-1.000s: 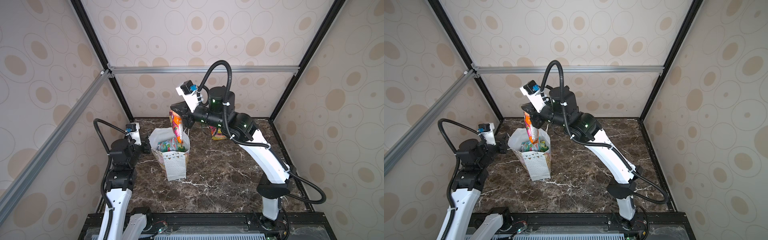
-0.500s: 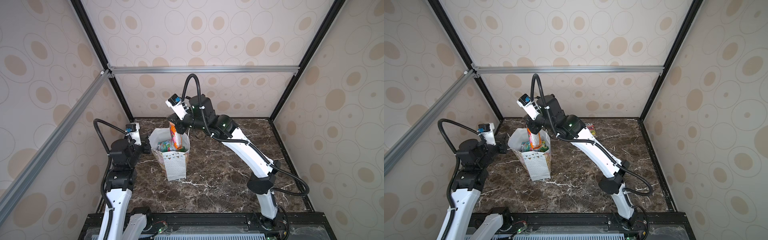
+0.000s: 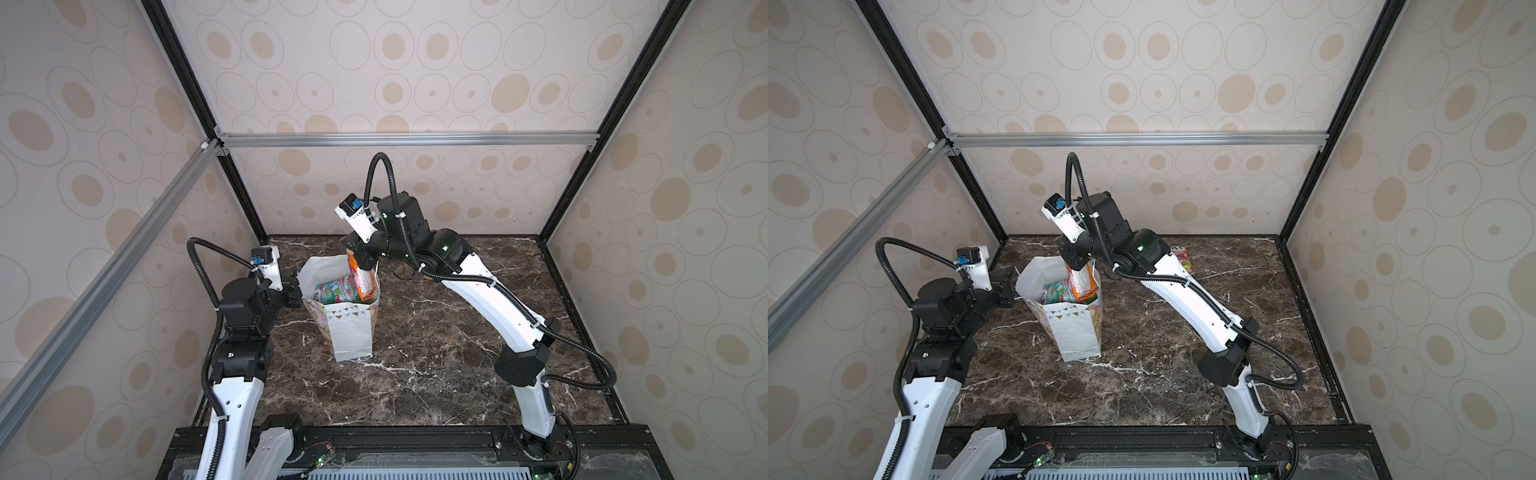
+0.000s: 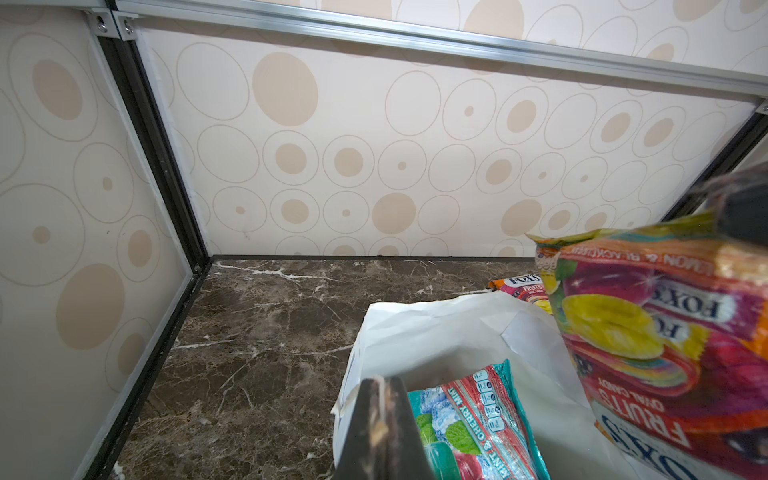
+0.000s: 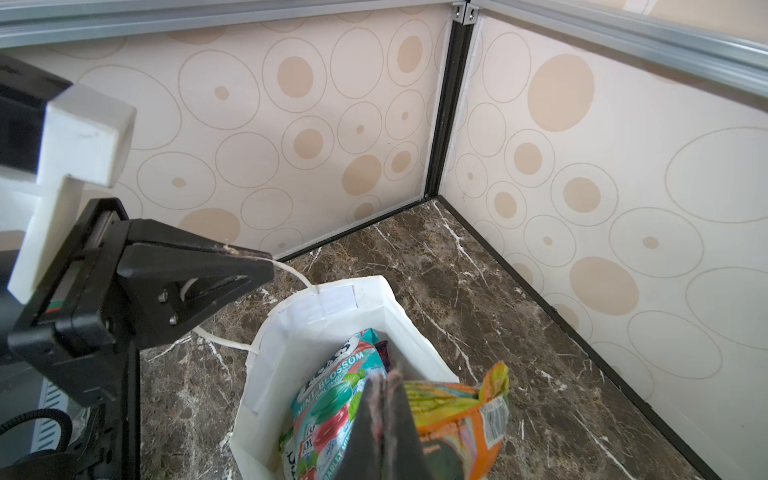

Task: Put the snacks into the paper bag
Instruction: 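Lower the orange packet into the bag opening with the right gripper, then open the right gripper to release the packet and rise out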

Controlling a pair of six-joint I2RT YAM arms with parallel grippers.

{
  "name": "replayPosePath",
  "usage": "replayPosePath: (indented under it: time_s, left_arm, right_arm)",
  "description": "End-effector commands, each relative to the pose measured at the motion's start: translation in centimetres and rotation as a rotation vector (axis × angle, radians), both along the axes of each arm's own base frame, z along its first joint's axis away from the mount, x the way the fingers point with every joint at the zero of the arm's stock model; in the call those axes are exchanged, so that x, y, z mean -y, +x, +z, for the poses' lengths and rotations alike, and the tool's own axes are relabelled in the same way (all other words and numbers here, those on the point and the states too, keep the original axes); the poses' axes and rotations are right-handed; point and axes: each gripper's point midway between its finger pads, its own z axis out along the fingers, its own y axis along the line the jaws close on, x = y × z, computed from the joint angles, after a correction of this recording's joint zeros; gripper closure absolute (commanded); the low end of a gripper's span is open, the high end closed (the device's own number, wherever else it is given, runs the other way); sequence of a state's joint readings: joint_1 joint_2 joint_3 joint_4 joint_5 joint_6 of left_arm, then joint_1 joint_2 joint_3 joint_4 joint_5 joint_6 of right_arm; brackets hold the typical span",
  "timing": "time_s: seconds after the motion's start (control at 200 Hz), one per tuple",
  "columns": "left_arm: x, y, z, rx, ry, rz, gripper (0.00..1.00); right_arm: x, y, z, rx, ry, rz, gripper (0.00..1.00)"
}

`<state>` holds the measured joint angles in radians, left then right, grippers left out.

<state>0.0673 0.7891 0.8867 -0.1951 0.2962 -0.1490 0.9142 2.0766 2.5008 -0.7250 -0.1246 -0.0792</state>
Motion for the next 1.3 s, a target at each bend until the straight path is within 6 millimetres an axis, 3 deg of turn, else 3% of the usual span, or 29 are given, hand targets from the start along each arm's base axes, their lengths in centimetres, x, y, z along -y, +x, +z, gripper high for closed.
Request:
replayPosePath:
  time_s: [0.0, 0.275, 0.535, 0.705, 0.81, 1.115, 1.295]
  left_arm:
    - [0.0, -0.2, 1.8, 0.063, 0.005, -0.002, 1.0]
    - [0.0, -0.2, 1.7, 0.061, 0.006, 0.001, 1.0]
    - [0.0, -0.2, 1.8, 0.062, 0.005, -0.002, 1.0]
    - [-0.1, -0.2, 1.8, 0.063, 0.007, 0.002, 1.0]
    - [0.0, -0.2, 1.7, 0.063, 0.007, 0.001, 1.0]
    - [-0.1, -0.2, 1.8, 0.063, 0.01, 0.005, 1.0]
    - [-0.2, -0.4, 1.9, 0.069, 0.011, 0.009, 1.0]
  right_arm:
    - [-0.8, -0.8, -0.7, -0.024, 0.007, 0.051, 1.0]
    - [-1.8, -1.2, -2.0, -0.083, 0.021, 0.091, 1.0]
    - [-1.2, 0.7, -3.5, -0.059, -0.019, -0.011, 1.0]
    - [-1.6, 0.8, -4.1, -0.069, -0.027, -0.003, 0.69]
    - [-1.8, 0.5, -3.5, -0.065, -0.014, 0.008, 0.64]
    - [-1.2, -0.6, -0.9, -0.014, 0.006, 0.015, 0.62]
    - [1.3, -0.7, 1.2, 0.027, 0.0, -0.061, 0.63]
